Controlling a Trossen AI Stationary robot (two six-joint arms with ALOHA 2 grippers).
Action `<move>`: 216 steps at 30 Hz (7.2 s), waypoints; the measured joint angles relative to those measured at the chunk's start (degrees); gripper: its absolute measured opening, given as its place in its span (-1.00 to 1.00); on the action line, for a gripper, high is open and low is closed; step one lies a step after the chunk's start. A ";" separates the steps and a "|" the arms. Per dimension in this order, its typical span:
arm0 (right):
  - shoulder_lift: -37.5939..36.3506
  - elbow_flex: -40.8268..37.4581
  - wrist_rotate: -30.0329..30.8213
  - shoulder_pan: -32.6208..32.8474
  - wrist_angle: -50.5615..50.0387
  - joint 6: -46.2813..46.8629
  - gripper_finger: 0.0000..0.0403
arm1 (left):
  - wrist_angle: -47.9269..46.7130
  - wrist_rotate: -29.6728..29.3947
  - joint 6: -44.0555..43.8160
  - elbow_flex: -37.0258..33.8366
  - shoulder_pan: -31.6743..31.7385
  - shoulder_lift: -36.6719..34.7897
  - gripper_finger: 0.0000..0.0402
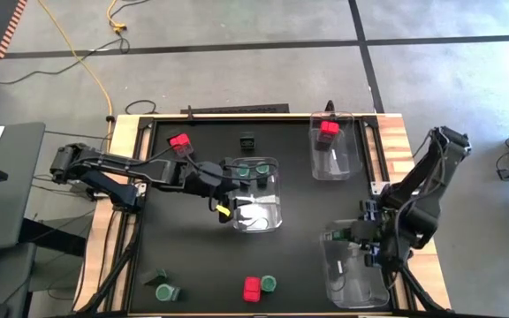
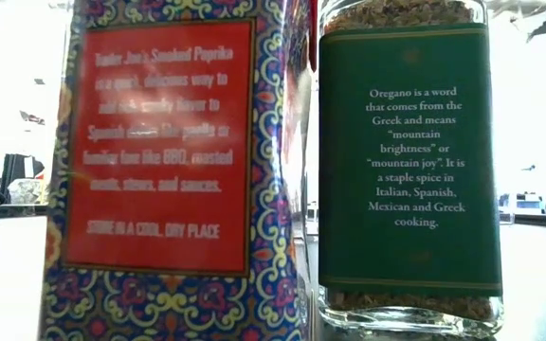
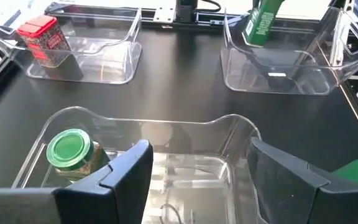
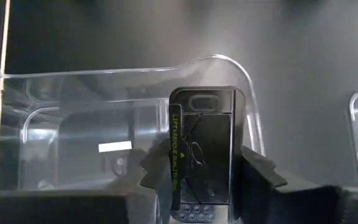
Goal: Sort spices by type
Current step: Put the black seasoning can into the bottom transparent bin, then put the green seasoning bottle into the middle left transparent bin
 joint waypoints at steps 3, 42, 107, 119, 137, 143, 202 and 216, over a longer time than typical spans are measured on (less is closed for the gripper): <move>2.62 0.00 -0.05 -0.38 0.06 0.10 -0.26 | 0.00 0.00 0.00 0.00 0.00 0.00 0.24; 4.79 -11.43 -14.84 -8.70 12.74 -6.45 -0.26 | -0.57 0.00 0.01 0.00 0.00 0.00 0.24; -2.48 -16.44 -14.56 -0.85 9.89 -1.25 0.17 | -0.90 0.00 0.00 0.00 0.00 0.00 0.24; -2.50 -11.37 -14.56 -0.83 2.69 -1.39 0.32 | -0.89 0.00 0.02 0.00 0.02 0.00 0.24; -2.52 2.49 -1.85 -0.85 -2.32 0.58 0.32 | -0.87 0.00 8.68 0.00 0.11 0.00 0.24; -2.52 5.01 5.98 -1.00 7.86 0.58 0.32 | -0.85 0.00 13.81 0.00 0.09 0.00 0.24; -11.85 4.92 7.98 1.53 -6.97 4.56 0.32 | -51.55 -10.10 -87.11 66.79 -19.96 49.66 0.24; -11.85 4.92 8.44 1.49 -7.37 3.09 0.32 | -50.46 -6.71 -96.84 66.36 -23.53 50.08 0.24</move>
